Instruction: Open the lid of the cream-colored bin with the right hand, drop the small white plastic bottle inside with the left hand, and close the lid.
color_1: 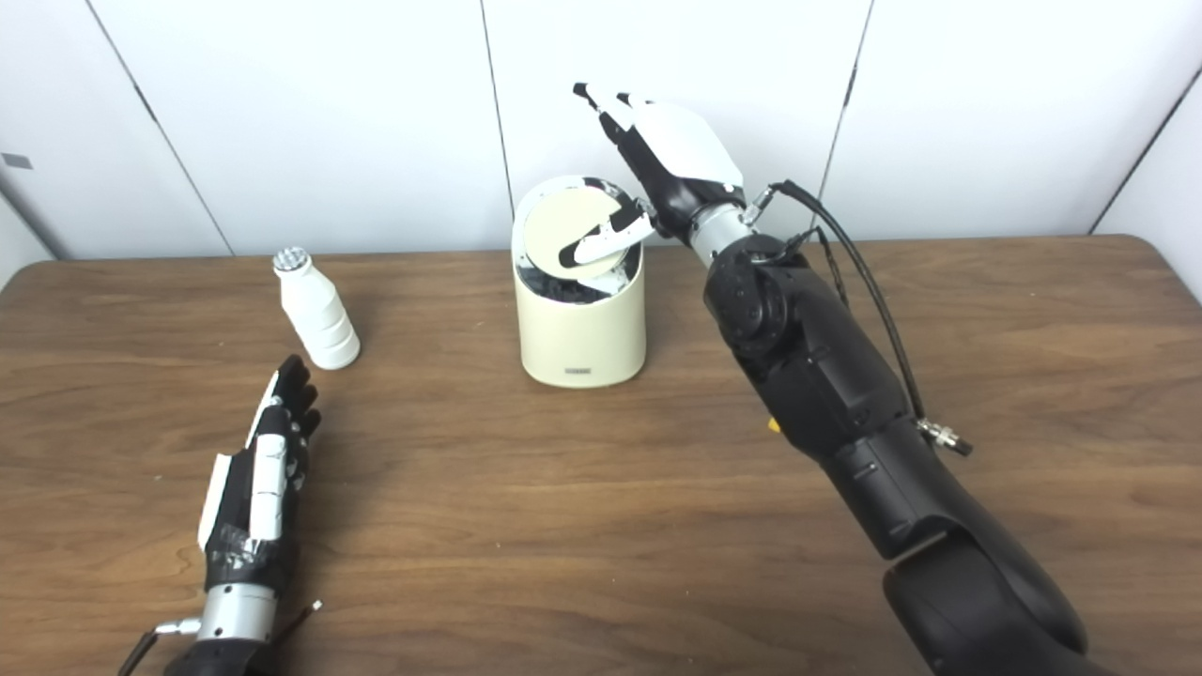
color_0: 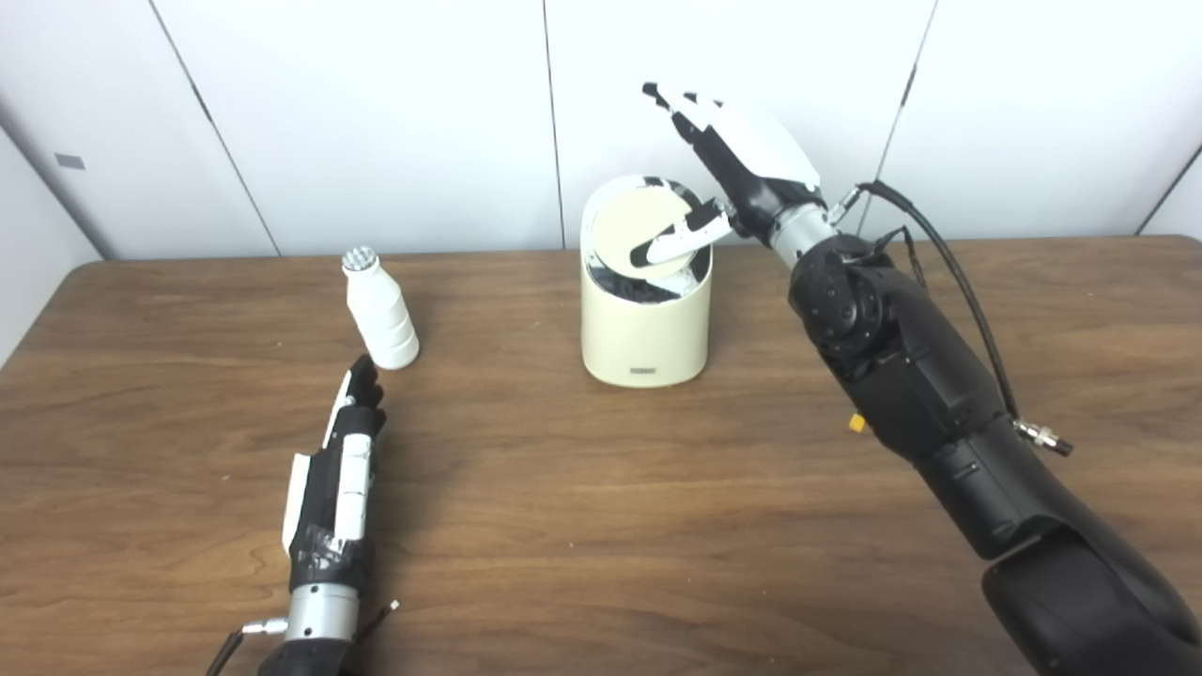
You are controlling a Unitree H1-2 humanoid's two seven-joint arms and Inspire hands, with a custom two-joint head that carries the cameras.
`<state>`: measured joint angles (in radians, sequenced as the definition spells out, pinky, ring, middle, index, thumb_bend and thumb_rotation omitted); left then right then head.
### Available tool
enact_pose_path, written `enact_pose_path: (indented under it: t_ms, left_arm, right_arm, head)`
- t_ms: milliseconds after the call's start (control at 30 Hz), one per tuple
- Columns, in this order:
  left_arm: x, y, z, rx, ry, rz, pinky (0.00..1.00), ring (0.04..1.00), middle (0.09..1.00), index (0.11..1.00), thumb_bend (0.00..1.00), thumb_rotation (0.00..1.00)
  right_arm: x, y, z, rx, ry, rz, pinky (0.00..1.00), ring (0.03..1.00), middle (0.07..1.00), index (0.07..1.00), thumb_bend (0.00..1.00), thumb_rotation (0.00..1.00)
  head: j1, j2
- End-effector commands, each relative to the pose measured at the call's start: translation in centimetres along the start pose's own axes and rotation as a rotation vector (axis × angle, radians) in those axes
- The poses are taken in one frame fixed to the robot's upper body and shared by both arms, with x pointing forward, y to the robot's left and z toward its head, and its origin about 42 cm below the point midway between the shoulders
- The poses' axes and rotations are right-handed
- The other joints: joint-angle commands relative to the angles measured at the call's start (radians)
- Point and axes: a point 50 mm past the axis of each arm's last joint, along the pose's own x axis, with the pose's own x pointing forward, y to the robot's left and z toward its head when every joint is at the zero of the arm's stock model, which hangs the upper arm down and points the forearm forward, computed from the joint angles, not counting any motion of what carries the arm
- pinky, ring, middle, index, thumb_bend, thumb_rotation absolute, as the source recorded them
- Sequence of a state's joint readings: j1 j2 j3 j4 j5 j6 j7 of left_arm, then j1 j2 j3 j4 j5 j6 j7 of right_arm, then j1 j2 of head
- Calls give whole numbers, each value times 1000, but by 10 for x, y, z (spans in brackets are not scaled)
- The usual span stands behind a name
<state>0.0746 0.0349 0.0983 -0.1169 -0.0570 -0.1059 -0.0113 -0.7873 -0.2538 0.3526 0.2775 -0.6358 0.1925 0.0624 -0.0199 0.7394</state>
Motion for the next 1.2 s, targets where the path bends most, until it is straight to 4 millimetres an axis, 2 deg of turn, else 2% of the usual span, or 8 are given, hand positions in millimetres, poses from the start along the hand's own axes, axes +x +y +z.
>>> enact_pose_path:
  t_ms: [0, 100, 400, 567, 667, 867, 1033, 1167]
  left_arm:
    - [-4, -2, 0, -5, -16, -7, 1000, 1000, 1000, 1000, 655, 953]
    - [-4, -3, 2, -4, -16, -3, 1000, 1000, 1000, 1000, 651, 949]
    - [-4, -4, 3, 11, -16, -7, 1000, 1000, 1000, 1000, 650, 946]
    - [-4, -3, 3, 9, -16, -5, 1000, 1000, 1000, 1000, 637, 943]
    - [-4, -1, 4, 6, -13, -5, 1000, 1000, 1000, 1000, 632, 938]
    - [-4, 3, 3, 11, -12, -13, 1000, 1000, 1000, 1000, 629, 946]
    - [-3, 5, 3, 8, -18, -10, 1000, 1000, 1000, 1000, 626, 944]
    - [-3, 6, 3, 1, -15, -8, 1000, 1000, 1000, 1000, 631, 939]
  right_arm:
    - [1, -10, -3, -2, 6, -29, 1000, 962, 939, 960, 881, 248]
    - [-2, -20, 1, 47, -17, -69, 999, 954, 940, 959, 851, 276]
    - [-28, -51, 6, 169, -11, -145, 781, 901, 928, 954, 811, 325]
    - [-57, -56, -11, 213, 71, -129, 796, 920, 945, 964, 719, 496]
    - [-79, -49, -30, 255, 118, -126, 815, 893, 925, 949, 677, 675]
    - [-122, -30, -53, 402, 198, -103, 781, 864, 900, 929, 592, 881]
    - [-155, -12, -71, 585, 234, -110, 839, 887, 916, 920, 549, 984]
    - [-176, 7, -85, 877, 258, -128, 990, 974, 967, 937, 648, 889]
  head:
    - [-1, 1]
    - [-5, 7]
    - [-1, 7]
    - [-9, 5]
    - [-8, 0]
    - [-10, -4]
    - [-13, -5]
    - [-17, -3]
